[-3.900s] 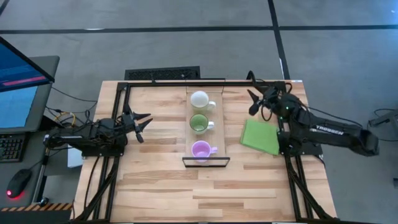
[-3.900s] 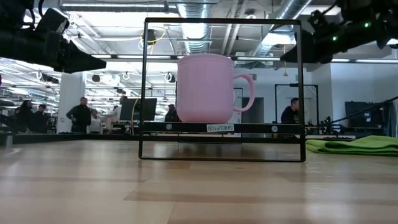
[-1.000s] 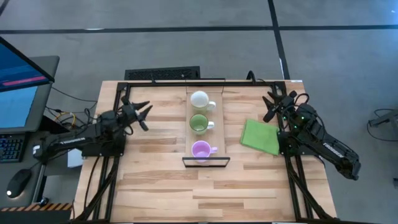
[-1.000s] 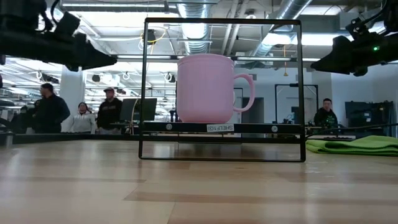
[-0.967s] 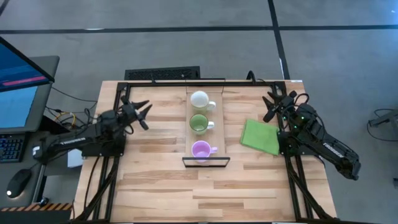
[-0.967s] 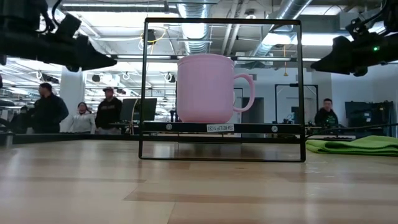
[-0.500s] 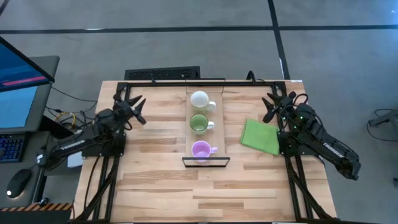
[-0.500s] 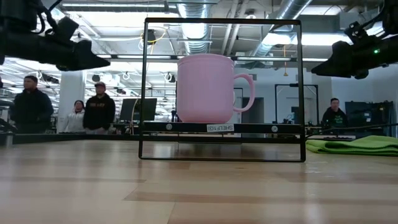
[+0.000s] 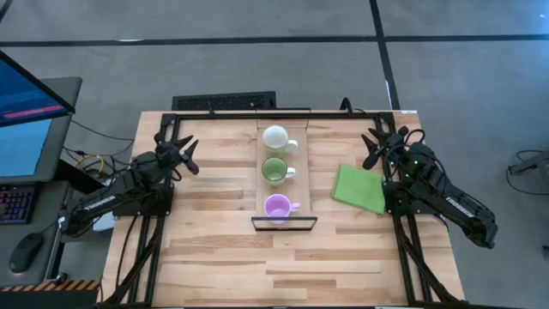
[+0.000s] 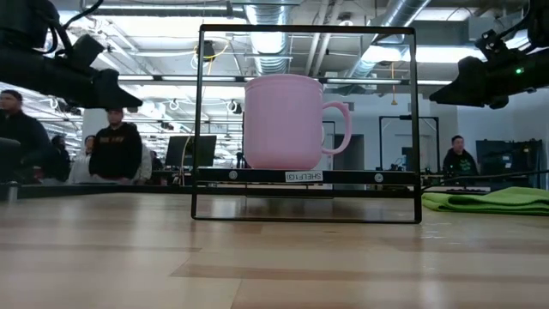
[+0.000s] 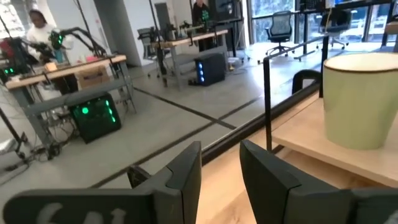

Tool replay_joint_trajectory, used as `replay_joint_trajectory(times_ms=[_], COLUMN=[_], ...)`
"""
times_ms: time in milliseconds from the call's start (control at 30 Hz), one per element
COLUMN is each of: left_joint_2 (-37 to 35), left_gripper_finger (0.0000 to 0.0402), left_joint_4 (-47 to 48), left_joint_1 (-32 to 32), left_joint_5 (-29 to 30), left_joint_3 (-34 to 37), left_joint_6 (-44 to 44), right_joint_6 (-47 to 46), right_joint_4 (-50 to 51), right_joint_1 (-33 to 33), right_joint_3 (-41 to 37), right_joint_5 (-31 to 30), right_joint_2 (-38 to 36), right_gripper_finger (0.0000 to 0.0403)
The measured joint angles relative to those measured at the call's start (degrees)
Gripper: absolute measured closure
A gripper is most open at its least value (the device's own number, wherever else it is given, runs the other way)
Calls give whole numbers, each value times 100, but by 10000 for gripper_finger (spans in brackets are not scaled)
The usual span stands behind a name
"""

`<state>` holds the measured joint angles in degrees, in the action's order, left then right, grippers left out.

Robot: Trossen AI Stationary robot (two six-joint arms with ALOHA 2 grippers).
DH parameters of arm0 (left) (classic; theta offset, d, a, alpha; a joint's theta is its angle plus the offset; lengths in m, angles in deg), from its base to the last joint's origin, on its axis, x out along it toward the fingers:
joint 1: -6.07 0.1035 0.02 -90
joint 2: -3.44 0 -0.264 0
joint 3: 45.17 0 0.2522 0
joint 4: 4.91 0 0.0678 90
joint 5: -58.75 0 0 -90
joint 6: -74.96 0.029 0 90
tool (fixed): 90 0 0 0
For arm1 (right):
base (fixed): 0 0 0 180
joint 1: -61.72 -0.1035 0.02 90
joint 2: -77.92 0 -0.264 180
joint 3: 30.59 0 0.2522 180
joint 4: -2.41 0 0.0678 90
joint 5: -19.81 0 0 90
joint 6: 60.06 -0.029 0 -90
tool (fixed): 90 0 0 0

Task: Stack small to large cups/mugs on shelf
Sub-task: Return to Home Position

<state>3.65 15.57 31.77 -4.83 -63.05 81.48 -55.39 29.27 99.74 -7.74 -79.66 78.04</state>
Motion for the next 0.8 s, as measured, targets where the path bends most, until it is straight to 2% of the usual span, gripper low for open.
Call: replay_joint_trajectory(times_ms=[333,600,700,800], left_joint_2=[0,0,0,0], left_gripper_finger=[299,299,299,299], left_joint_4=[73,39,39,34], left_joint_1=[-1,-1,-1,-1], left_joint_5=[-8,-54,-54,-56], left_joint_3=[-14,-7,-5,-5], left_joint_6=[-97,-161,-197,-261], right_joint_6=[124,182,315,427], right_joint_4=[-21,-108,-515,-1364], right_joint_1=[0,0,0,0], right_joint_3=[-1,-1,-55,-393], right_joint_5=[-11,-308,-308,-306], right_joint_2=[0,0,-2,-2], right_gripper_finger=[219,219,219,219])
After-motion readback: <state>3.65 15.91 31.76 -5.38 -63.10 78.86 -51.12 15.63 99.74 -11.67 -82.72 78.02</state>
